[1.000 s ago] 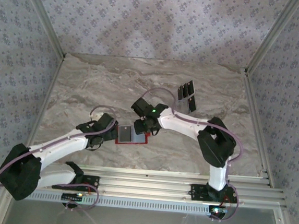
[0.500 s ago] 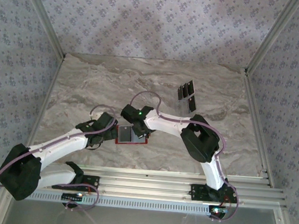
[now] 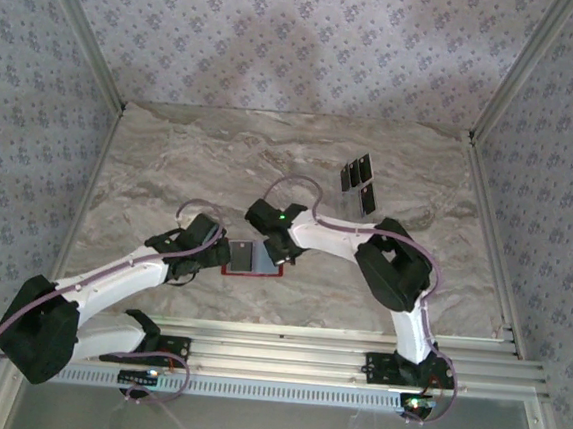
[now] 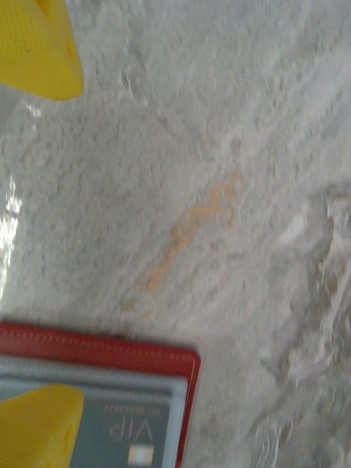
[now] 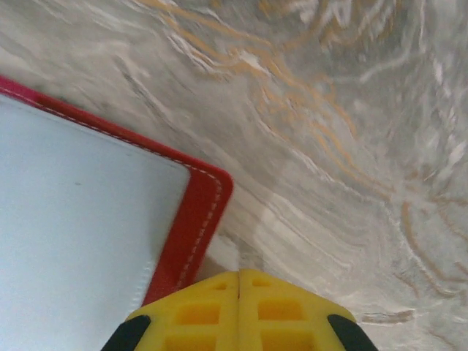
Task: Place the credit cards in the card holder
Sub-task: Close the card holder at the center of the table.
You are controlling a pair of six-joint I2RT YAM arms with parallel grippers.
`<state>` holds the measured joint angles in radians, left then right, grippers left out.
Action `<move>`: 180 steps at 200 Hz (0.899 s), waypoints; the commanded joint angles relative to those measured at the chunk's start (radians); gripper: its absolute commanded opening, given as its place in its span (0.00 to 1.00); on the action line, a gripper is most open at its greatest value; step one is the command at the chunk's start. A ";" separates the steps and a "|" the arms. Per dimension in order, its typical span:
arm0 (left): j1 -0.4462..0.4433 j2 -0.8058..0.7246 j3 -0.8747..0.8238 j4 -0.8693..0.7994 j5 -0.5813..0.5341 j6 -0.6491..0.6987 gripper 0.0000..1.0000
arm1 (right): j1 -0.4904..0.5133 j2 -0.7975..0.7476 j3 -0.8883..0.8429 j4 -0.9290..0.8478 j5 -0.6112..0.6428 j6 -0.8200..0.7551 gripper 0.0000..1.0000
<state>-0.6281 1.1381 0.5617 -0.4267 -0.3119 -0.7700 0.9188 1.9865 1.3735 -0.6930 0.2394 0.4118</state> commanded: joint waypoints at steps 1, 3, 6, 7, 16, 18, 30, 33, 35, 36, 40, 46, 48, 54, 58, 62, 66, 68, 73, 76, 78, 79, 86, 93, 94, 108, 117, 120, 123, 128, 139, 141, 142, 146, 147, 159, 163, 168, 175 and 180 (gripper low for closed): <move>0.008 0.011 -0.016 0.130 0.131 0.061 1.00 | -0.062 -0.071 -0.105 0.133 -0.178 0.064 0.00; 0.008 0.013 -0.017 0.140 0.140 0.062 1.00 | -0.067 -0.074 -0.113 0.144 -0.189 0.068 0.00; 0.008 0.015 -0.020 0.154 0.152 0.061 1.00 | -0.074 -0.076 -0.126 0.158 -0.210 0.073 0.00; 0.008 0.017 -0.021 0.158 0.156 0.061 1.00 | -0.077 -0.076 -0.129 0.162 -0.216 0.075 0.00; 0.010 0.027 -0.030 0.200 0.188 0.057 1.00 | -0.098 -0.082 -0.159 0.197 -0.256 0.077 0.00; 0.009 0.029 -0.033 0.208 0.195 0.056 1.00 | -0.101 -0.083 -0.165 0.202 -0.262 0.075 0.00; 0.010 0.042 -0.045 0.263 0.231 0.049 1.00 | -0.119 -0.087 -0.209 0.238 -0.302 0.082 0.00; 0.010 0.045 -0.050 0.276 0.239 0.048 1.00 | -0.122 -0.089 -0.216 0.247 -0.308 0.085 0.00; 0.010 0.047 -0.051 0.286 0.244 0.046 1.00 | -0.124 -0.090 -0.220 0.251 -0.311 0.087 0.00; 0.009 0.048 -0.053 0.290 0.246 0.045 1.00 | -0.124 -0.090 -0.221 0.253 -0.312 0.088 0.00; 0.009 0.053 -0.056 0.306 0.256 0.044 1.00 | -0.127 -0.091 -0.228 0.259 -0.319 0.090 0.00; 0.010 0.059 -0.061 0.328 0.266 0.046 1.00 | -0.131 -0.091 -0.231 0.265 -0.324 0.092 0.00; 0.010 0.062 -0.061 0.335 0.269 0.046 1.00 | -0.132 -0.090 -0.233 0.269 -0.327 0.094 0.00; 0.010 0.072 -0.065 0.353 0.277 0.046 1.00 | -0.134 -0.089 -0.237 0.272 -0.332 0.096 0.00; 0.009 0.079 -0.066 0.363 0.283 0.049 1.00 | -0.136 -0.089 -0.238 0.277 -0.335 0.097 0.00; 0.010 0.086 -0.066 0.376 0.290 0.051 1.00 | -0.136 -0.088 -0.239 0.280 -0.338 0.097 0.00; 0.010 0.093 -0.066 0.387 0.296 0.052 1.00 | -0.138 -0.088 -0.240 0.283 -0.343 0.099 0.00; 0.009 0.097 -0.067 0.391 0.298 0.052 1.00 | -0.138 -0.087 -0.241 0.285 -0.345 0.099 0.00; 0.008 0.107 -0.068 0.403 0.305 0.053 1.00 | -0.139 -0.086 -0.243 0.290 -0.349 0.100 0.00; 0.009 0.112 -0.068 0.410 0.310 0.053 1.00 | -0.141 -0.085 -0.243 0.293 -0.354 0.103 0.00; 0.009 0.117 -0.068 0.414 0.312 0.053 1.00 | -0.142 -0.085 -0.243 0.295 -0.355 0.103 0.00; 0.009 0.119 -0.067 0.416 0.313 0.053 1.00 | -0.142 -0.084 -0.244 0.296 -0.356 0.103 0.00; 0.010 0.134 -0.068 0.425 0.321 0.051 1.00 | -0.143 -0.081 -0.246 0.303 -0.364 0.107 0.00; 0.009 0.146 -0.071 0.444 0.332 0.051 1.00 | -0.146 -0.077 -0.246 0.307 -0.372 0.110 0.00; 0.010 0.147 -0.072 0.445 0.333 0.051 1.00 | -0.146 -0.076 -0.246 0.307 -0.374 0.110 0.00; 0.010 0.162 -0.080 0.478 0.341 0.047 1.00 | -0.150 -0.071 -0.247 0.315 -0.386 0.117 0.00; 0.009 0.171 -0.080 0.489 0.340 0.046 1.00 | -0.151 -0.068 -0.246 0.319 -0.392 0.120 0.00; 0.009 0.175 -0.080 0.491 0.340 0.047 1.00 | -0.152 -0.066 -0.245 0.320 -0.394 0.121 0.00; 0.010 0.178 -0.079 0.492 0.340 0.046 1.00 | -0.151 -0.065 -0.246 0.322 -0.396 0.122 0.00; 0.010 0.185 -0.078 0.493 0.339 0.047 1.00 | -0.153 -0.063 -0.246 0.325 -0.400 0.124 0.00; 0.010 0.199 -0.080 0.511 0.345 0.050 1.00 | -0.153 -0.059 -0.247 0.330 -0.408 0.128 0.00; 0.010 0.201 -0.081 0.514 0.348 0.049 1.00 | -0.153 -0.057 -0.247 0.331 -0.409 0.128 0.00; 0.010 0.202 -0.081 0.516 0.349 0.050 1.00 | -0.153 -0.056 -0.247 0.332 -0.409 0.128 0.00; 0.010 0.206 -0.082 0.524 0.353 0.049 1.00 | -0.153 -0.054 -0.248 0.332 -0.412 0.129 0.00; 0.010 0.208 -0.083 0.527 0.354 0.048 1.00 | -0.153 -0.053 -0.248 0.333 -0.412 0.130 0.00; 0.010 0.220 -0.083 0.545 0.363 0.045 1.00 | -0.153 -0.048 -0.249 0.338 -0.417 0.131 0.00; 0.010 0.222 -0.083 0.550 0.366 0.045 1.00 | -0.153 -0.047 -0.250 0.339 -0.420 0.131 0.00; 0.010 0.224 -0.085 0.557 0.370 0.044 1.00 | -0.153 -0.046 -0.251 0.342 -0.423 0.131 0.00; 0.008 0.227 -0.085 0.568 0.377 0.043 1.00 | -0.152 -0.044 -0.251 0.342 -0.426 0.131 0.00; 0.008 0.227 -0.083 0.573 0.383 0.043 1.00 | -0.153 -0.043 -0.251 0.345 -0.429 0.131 0.00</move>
<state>-0.6216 1.3170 0.4839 0.0162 -0.0082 -0.7410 0.7498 1.8679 1.1561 -0.4503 -0.1089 0.5205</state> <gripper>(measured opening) 0.997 0.055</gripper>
